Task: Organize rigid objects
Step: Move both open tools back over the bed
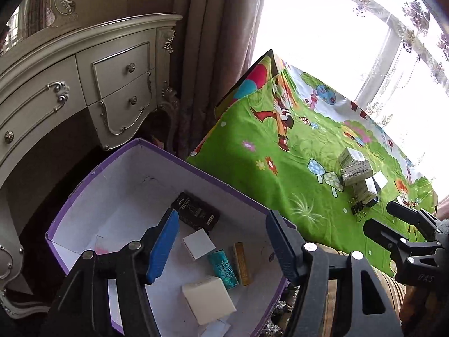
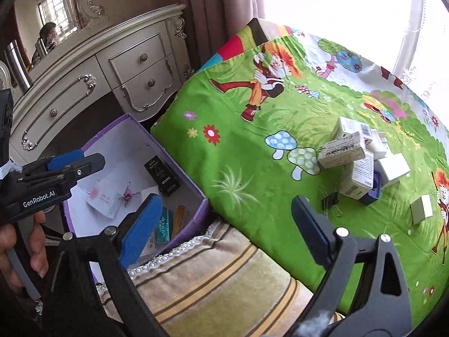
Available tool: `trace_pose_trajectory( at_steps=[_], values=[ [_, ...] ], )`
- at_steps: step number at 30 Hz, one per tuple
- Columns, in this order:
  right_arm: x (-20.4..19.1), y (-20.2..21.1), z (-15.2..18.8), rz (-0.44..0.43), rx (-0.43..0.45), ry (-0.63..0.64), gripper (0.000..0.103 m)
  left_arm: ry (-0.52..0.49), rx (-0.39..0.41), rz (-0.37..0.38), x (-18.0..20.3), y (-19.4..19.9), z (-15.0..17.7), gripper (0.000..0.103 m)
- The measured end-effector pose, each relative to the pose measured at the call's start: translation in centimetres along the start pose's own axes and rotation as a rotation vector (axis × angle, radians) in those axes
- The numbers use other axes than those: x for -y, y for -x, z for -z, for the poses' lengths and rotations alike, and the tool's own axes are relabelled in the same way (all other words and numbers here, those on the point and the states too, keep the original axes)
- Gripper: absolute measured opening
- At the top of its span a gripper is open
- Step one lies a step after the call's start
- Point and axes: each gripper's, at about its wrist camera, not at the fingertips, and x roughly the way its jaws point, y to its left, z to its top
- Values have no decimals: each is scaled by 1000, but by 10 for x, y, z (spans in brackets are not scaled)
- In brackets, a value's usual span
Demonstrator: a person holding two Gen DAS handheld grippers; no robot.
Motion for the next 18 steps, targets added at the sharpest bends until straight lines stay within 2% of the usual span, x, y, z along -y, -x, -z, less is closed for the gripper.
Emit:
trace_pose_trajectory(
  at_steps=[7, 18],
  values=[
    [65, 20, 23, 68, 22, -110, 95, -90, 3, 64, 56, -2, -2, 65],
    [135, 48, 60, 195, 66, -234, 95, -217, 0, 139, 136, -11, -8, 66]
  ],
)
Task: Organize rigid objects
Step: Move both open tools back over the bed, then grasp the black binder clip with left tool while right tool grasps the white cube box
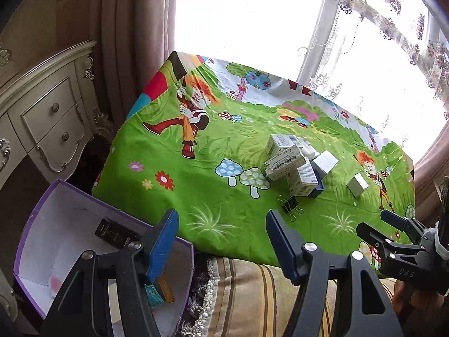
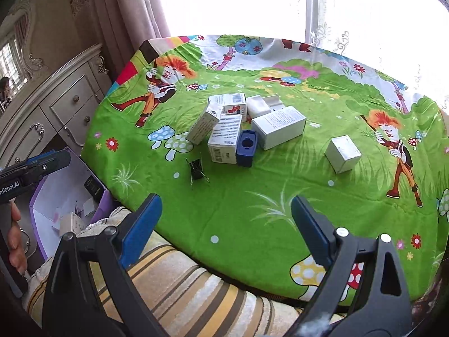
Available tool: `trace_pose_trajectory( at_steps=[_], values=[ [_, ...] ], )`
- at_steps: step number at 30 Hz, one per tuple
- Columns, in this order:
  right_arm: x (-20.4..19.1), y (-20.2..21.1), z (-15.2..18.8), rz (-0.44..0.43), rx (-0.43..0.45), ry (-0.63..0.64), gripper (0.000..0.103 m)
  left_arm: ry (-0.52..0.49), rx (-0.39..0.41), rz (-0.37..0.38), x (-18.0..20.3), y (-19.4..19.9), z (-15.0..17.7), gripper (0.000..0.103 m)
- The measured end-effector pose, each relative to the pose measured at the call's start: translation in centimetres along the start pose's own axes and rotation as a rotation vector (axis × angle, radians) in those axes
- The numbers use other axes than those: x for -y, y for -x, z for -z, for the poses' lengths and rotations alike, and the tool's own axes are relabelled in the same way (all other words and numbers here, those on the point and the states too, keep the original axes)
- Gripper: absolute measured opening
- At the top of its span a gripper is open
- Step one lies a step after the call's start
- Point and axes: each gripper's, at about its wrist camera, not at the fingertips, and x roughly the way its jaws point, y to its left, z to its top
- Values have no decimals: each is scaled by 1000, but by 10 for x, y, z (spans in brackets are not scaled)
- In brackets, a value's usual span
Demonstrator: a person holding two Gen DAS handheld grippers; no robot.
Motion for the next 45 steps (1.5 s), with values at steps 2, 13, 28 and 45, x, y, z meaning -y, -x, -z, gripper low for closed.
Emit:
trace_pose_trajectory(
  at_steps=[2, 13, 28, 45],
  values=[
    [11, 0, 1, 21, 1, -11, 95, -19, -12, 9, 13, -7, -3, 65],
    [66, -8, 3, 73, -22, -144, 95, -46, -146, 117, 68, -58, -14, 65],
    [121, -19, 5, 139, -24, -246, 95, 1, -316, 47, 108, -146, -20, 58],
    [148, -52, -11, 213, -24, -207, 95, -13, -294, 92, 115, -161, -4, 19]
  ],
)
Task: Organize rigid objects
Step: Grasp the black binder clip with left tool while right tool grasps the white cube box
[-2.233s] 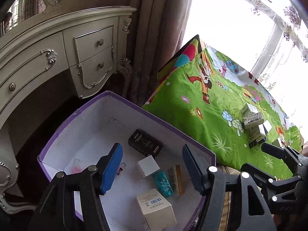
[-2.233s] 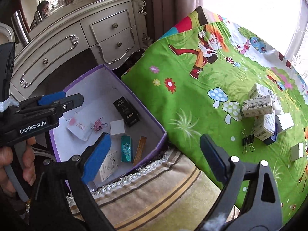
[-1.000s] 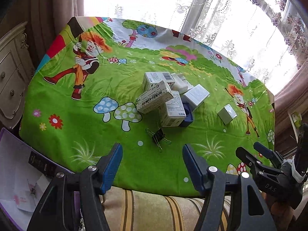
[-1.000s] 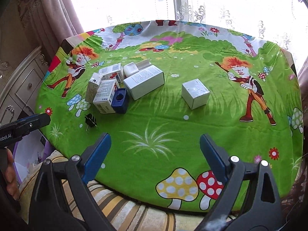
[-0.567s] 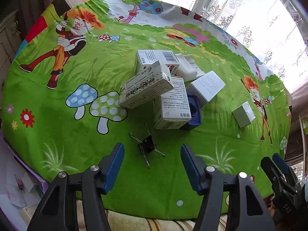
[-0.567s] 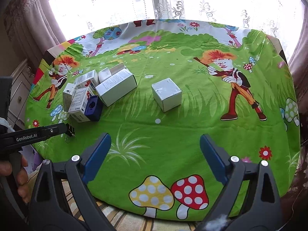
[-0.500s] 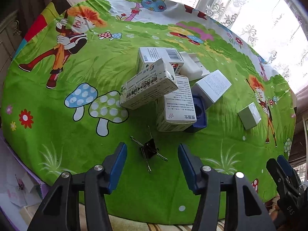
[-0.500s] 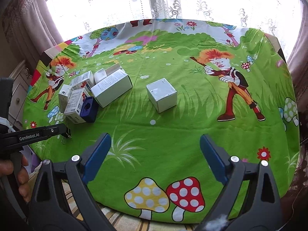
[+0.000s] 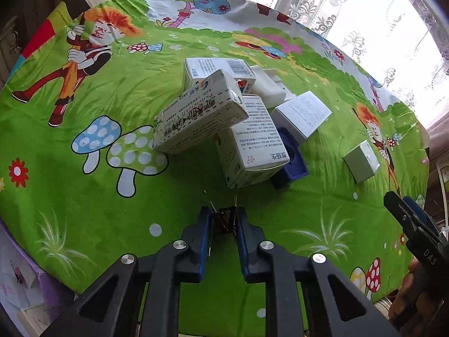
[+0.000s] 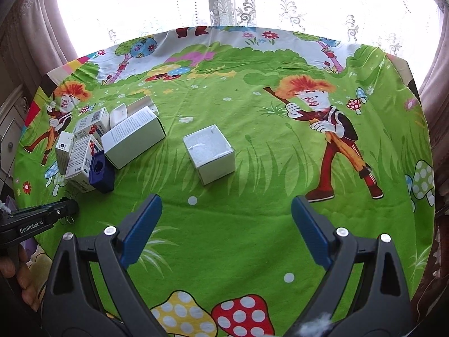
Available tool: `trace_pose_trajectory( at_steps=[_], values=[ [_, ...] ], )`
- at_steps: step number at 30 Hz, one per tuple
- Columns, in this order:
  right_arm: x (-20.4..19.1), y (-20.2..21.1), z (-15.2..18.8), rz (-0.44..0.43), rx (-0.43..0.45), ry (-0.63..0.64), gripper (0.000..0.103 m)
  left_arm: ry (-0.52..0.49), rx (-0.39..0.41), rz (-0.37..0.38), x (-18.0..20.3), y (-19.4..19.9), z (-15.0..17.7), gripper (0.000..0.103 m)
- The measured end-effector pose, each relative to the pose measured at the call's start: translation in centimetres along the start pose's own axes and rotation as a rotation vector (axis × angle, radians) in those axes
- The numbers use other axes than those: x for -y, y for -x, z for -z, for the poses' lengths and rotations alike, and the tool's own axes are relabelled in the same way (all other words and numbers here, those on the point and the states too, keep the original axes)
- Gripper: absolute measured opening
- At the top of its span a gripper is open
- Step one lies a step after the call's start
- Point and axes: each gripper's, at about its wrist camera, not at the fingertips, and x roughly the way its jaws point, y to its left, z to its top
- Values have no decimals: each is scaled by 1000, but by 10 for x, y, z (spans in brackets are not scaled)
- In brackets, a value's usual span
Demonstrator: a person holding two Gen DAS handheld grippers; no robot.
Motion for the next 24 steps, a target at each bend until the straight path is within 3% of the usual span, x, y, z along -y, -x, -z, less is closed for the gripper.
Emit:
trace_pose_trajectory(
  at_steps=[15, 16, 18, 19, 20, 24],
  values=[
    [-11, -43, -32, 22, 20, 102, 94, 29, 43, 71, -8, 5, 5, 19],
    [-11, -46, -32, 20, 16, 106, 91, 30, 44, 72, -8, 5, 5, 19],
    [-14, -52, -30, 1, -14, 118, 72, 32, 46, 73, -8, 5, 5, 19],
    [-15, -55, -29, -13, -34, 122, 53, 32, 47, 74, -8, 5, 5, 19],
    [-15, -57, -28, -18, -44, 124, 49, 32, 48, 74, -8, 6, 5, 19],
    [-17, -50, -24, -63, -37, 122, 48, 33, 58, 77, -9, 10, 5, 19]
  ],
)
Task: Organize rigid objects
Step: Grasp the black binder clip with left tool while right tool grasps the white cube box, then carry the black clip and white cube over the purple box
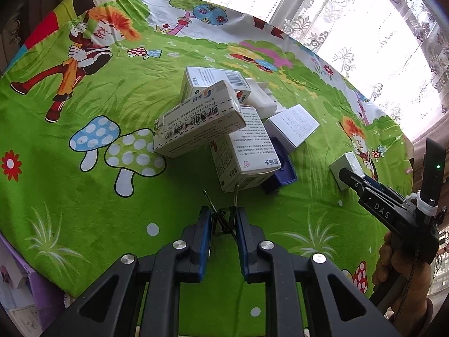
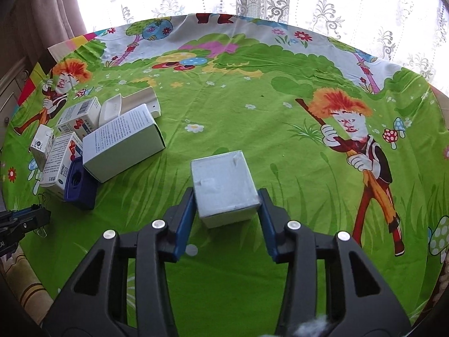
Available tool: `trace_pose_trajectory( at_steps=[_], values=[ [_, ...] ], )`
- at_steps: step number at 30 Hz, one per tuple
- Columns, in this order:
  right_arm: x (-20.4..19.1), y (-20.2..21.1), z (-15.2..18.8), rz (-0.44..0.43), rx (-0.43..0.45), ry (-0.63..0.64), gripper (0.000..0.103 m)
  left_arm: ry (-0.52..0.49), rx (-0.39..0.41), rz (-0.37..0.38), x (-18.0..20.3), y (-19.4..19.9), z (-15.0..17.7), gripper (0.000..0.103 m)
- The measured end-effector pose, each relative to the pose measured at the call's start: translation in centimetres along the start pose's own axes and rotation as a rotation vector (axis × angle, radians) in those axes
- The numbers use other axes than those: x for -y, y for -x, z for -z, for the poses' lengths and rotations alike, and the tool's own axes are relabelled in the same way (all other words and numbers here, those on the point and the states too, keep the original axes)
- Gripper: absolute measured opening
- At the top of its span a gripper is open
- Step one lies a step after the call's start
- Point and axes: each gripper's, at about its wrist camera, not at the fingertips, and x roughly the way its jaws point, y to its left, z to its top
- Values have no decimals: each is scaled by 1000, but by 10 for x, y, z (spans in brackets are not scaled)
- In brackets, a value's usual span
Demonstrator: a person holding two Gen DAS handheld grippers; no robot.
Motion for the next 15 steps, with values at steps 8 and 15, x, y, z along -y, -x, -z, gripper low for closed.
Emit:
trace_pose_trajectory(
  at_steps=[8, 15],
  values=[
    [-10, 48, 7, -86, 31, -57, 48, 21, 40, 15, -6, 23, 6, 19],
    [-39, 96, 15, -187, 59, -78, 48, 38, 102, 37, -14, 58, 17, 19]
  ],
)
